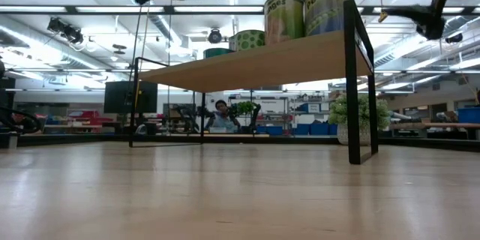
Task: Pick and place cans onto a shelf
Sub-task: Return to Home Position
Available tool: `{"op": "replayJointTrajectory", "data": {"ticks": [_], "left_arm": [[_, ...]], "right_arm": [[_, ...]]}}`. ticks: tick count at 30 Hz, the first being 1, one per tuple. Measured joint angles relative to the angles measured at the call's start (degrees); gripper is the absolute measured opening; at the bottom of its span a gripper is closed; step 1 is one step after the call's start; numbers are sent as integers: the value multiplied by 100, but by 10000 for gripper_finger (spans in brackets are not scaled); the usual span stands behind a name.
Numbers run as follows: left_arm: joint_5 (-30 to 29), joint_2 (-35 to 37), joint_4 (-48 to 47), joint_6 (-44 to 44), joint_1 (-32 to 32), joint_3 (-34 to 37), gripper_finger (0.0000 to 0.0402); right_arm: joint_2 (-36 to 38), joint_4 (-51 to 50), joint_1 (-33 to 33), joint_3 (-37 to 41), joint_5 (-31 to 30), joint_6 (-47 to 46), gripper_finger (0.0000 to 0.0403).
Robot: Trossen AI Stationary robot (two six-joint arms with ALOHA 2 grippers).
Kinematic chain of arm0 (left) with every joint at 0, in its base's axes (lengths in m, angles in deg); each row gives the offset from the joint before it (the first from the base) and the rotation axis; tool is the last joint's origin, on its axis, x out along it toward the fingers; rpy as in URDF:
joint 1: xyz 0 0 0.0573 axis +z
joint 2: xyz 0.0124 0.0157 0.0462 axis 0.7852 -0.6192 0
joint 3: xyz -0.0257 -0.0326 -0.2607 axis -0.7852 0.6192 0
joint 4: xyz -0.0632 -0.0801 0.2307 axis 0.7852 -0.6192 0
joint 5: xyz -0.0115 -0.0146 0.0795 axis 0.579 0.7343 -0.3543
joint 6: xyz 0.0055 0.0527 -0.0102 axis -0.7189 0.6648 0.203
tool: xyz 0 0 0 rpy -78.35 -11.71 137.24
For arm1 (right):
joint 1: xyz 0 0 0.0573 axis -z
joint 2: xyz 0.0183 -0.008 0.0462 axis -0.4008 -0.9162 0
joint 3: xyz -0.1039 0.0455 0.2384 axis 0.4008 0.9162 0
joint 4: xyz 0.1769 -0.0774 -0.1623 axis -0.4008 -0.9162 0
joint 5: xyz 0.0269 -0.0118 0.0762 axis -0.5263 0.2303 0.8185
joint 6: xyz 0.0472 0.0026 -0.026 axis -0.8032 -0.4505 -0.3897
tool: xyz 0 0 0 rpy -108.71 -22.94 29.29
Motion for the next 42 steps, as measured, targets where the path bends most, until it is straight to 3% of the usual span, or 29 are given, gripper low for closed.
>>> {"op": "replayJointTrajectory", "data": {"ticks": [7,14,18,24,30,37,42], "left_arm": [[-9,938,926,-741,-42,1077,388],[-357,1829,1463,-1635,-98,1801,388],[-453,2276,1612,-1625,-294,2117,388],[-454,2976,2253,-1311,-673,2764,389],[-453,3731,3692,-1284,-953,3900,389],[-472,4121,4815,-1318,-1145,5009,389],[-1016,4111,5130,-1188,-1295,5467,389]], "right_arm": [[865,770,0,744,13,49,347],[945,2680,-4,1512,37,639,347],[943,4279,-17,2102,347,991,347],[945,4666,-17,2090,1279,1323,347],[945,4920,-17,2090,2063,1772,347],[945,4938,-17,2090,2256,1851,347],[943,4973,-17,2090,2209,1773,347]]}}
